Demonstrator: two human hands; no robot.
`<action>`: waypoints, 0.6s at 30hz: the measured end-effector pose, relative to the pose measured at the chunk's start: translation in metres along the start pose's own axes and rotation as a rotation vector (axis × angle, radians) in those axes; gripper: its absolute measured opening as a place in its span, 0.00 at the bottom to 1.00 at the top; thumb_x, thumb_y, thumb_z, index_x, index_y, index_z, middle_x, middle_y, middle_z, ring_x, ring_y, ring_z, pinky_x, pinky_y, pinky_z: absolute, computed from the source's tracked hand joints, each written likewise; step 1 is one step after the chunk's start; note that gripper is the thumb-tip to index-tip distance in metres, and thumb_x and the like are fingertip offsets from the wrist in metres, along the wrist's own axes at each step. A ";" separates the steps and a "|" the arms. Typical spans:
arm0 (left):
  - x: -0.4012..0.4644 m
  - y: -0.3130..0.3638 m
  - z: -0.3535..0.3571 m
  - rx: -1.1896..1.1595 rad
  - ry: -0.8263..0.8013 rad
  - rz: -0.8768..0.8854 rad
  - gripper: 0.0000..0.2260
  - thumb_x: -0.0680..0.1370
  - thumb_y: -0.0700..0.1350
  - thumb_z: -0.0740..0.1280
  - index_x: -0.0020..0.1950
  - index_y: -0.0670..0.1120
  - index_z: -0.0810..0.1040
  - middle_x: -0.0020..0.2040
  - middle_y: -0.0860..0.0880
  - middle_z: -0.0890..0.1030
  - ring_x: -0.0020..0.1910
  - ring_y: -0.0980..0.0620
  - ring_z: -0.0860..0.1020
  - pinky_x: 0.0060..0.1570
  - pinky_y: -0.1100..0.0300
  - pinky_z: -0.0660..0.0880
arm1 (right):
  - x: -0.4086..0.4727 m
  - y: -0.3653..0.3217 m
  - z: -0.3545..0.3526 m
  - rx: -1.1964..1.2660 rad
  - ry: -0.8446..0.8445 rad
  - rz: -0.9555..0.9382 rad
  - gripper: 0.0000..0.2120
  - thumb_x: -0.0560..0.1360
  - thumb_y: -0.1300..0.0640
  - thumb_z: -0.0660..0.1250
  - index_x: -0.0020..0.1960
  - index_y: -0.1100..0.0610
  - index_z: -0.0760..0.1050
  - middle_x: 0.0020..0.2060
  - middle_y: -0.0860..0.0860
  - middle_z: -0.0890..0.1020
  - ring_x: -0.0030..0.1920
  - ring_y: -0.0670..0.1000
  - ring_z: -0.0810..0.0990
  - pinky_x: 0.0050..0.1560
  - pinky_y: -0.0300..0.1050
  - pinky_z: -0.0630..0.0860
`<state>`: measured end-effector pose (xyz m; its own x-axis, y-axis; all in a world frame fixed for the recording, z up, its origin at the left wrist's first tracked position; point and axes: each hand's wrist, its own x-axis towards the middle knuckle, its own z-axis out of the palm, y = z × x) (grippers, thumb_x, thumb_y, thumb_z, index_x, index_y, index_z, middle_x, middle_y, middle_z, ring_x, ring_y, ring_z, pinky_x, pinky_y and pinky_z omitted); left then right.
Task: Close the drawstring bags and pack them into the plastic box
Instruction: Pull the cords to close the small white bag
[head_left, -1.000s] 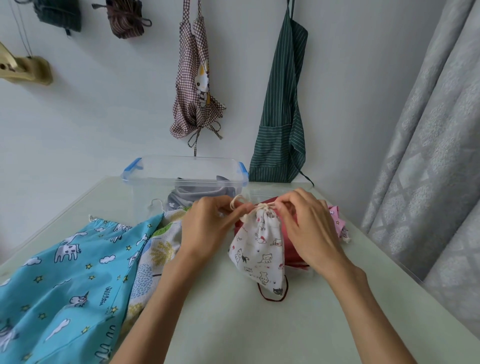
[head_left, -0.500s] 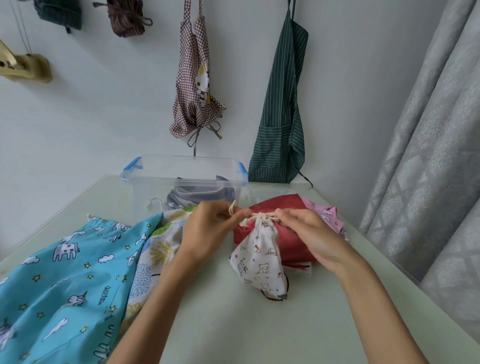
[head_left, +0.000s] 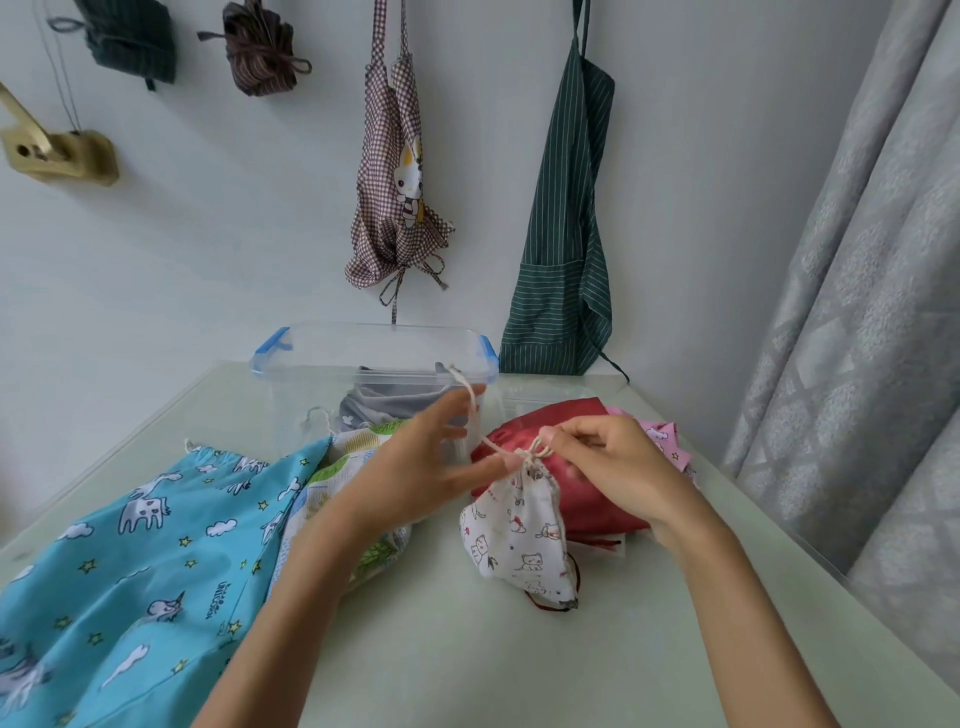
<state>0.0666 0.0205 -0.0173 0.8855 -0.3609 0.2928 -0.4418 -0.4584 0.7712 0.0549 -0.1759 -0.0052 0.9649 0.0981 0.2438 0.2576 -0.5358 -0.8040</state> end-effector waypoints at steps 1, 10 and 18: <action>-0.002 0.001 0.000 0.050 -0.026 0.029 0.39 0.64 0.62 0.70 0.73 0.54 0.63 0.63 0.60 0.71 0.60 0.59 0.73 0.54 0.63 0.75 | 0.001 -0.002 0.000 0.039 -0.012 0.008 0.07 0.77 0.52 0.65 0.41 0.49 0.79 0.23 0.36 0.77 0.27 0.35 0.74 0.35 0.25 0.70; 0.024 0.014 -0.026 0.362 -0.068 0.110 0.08 0.72 0.51 0.72 0.45 0.47 0.82 0.38 0.55 0.82 0.34 0.59 0.76 0.39 0.62 0.75 | 0.002 0.000 -0.009 0.174 -0.269 0.046 0.21 0.69 0.42 0.71 0.60 0.46 0.73 0.53 0.40 0.81 0.53 0.39 0.79 0.54 0.35 0.74; 0.049 0.039 -0.092 -0.235 0.060 -0.036 0.09 0.76 0.40 0.68 0.53 0.38 0.78 0.47 0.45 0.82 0.39 0.58 0.82 0.43 0.64 0.81 | 0.039 -0.006 -0.004 0.084 -0.243 0.046 0.09 0.72 0.61 0.71 0.52 0.54 0.79 0.45 0.51 0.85 0.44 0.47 0.84 0.46 0.41 0.80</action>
<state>0.1063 0.0603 0.0791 0.9101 -0.2957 0.2903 -0.3703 -0.2656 0.8901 0.0907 -0.1715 0.0114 0.9571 0.2792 0.0769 0.2070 -0.4738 -0.8560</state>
